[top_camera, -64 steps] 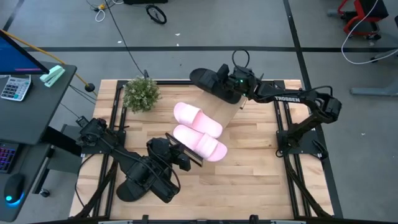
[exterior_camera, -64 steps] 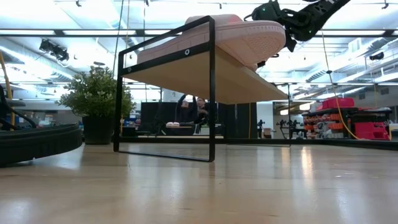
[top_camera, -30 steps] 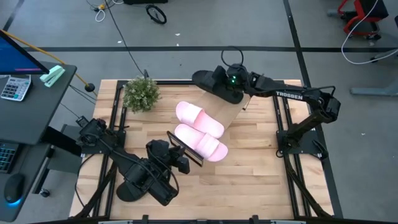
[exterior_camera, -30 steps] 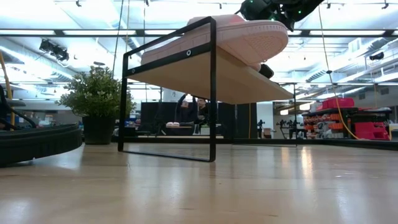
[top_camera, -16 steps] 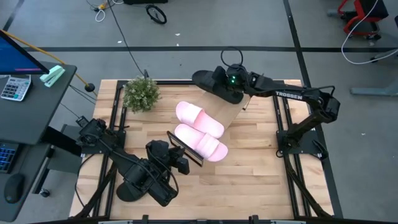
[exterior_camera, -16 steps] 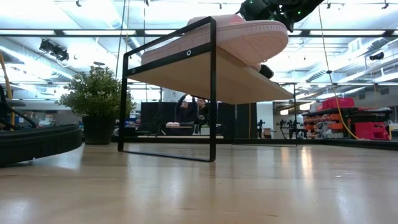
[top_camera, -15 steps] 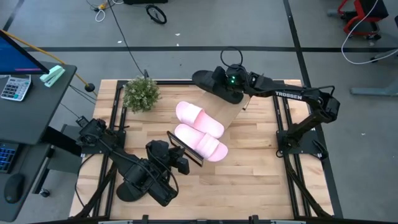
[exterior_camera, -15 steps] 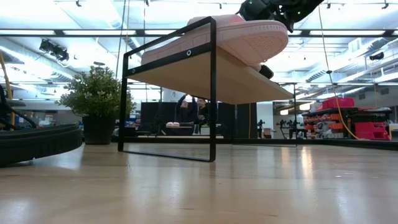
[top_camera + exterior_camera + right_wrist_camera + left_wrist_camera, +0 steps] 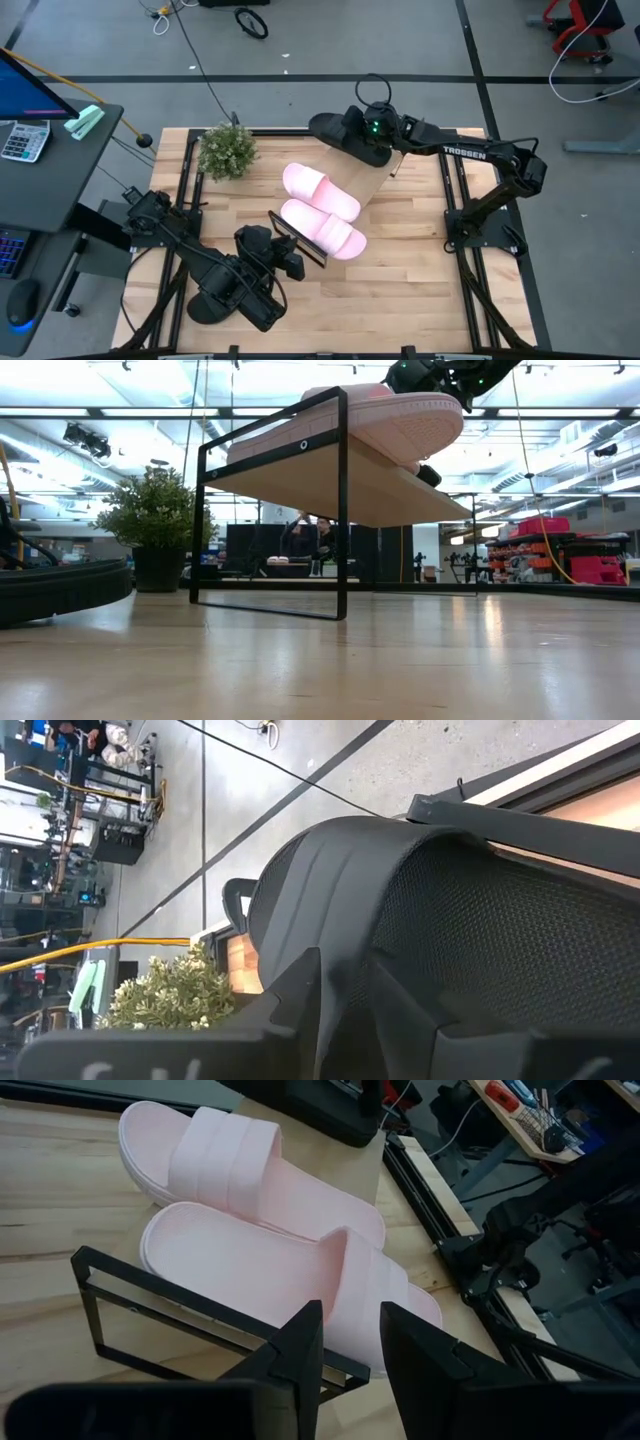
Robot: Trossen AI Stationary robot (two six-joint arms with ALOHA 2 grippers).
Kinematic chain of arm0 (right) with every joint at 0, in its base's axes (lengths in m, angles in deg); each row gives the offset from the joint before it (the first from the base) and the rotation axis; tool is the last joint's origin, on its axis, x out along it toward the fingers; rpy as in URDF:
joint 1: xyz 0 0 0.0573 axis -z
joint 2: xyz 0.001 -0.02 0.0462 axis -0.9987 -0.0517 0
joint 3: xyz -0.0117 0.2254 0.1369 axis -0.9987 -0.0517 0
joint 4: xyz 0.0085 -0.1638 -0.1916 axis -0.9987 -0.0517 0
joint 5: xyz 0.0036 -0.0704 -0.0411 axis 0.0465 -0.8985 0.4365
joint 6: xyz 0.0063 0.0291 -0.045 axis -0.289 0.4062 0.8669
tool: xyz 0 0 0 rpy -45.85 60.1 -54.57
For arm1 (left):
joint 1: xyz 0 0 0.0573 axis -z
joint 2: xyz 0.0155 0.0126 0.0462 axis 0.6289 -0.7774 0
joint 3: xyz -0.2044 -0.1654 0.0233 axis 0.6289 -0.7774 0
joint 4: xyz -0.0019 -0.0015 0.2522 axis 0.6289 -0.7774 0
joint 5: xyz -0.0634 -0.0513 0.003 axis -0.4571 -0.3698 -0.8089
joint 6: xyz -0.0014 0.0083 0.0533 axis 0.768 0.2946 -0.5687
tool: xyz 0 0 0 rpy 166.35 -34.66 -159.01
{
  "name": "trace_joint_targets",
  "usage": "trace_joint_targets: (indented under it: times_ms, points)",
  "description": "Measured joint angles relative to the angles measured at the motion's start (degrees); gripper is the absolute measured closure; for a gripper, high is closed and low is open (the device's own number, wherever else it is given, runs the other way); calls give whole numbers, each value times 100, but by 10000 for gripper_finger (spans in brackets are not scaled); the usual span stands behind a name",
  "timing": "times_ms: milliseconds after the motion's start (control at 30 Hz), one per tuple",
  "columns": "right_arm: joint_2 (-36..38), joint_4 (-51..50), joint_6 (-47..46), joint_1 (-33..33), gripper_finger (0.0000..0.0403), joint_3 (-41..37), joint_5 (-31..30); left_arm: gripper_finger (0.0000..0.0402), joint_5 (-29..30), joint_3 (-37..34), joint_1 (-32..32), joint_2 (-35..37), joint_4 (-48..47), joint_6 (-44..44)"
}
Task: Pick and place slides into the shelf
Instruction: Put the top black slipper on the shelf
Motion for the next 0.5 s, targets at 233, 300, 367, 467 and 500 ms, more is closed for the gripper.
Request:
trace_joint_targets:
  times_ms: [233, 300, 367, 467, 500]
  points:
    - [-2, 0, 14, 0, 317, 0, 1, 294, 0, 0, 0, 0, 1, 0]
    - [-2, -3, 14, 0, 317, 0, 1, 294, 0, 1, 0, 0, 1, 0]
    - [-2, -27, 14, 0, 317, 0, 1, 294, 0, 0, 0, 0, 1, 0]
    - [-2, -174, 1, -5, 317, 1, 1, 294, 0, 0, 0, 0, 1, 0]
    - [-2, -256, -24, -10, 317, 3, 1, 294, 0, 0, 0, 0, 1, 0]
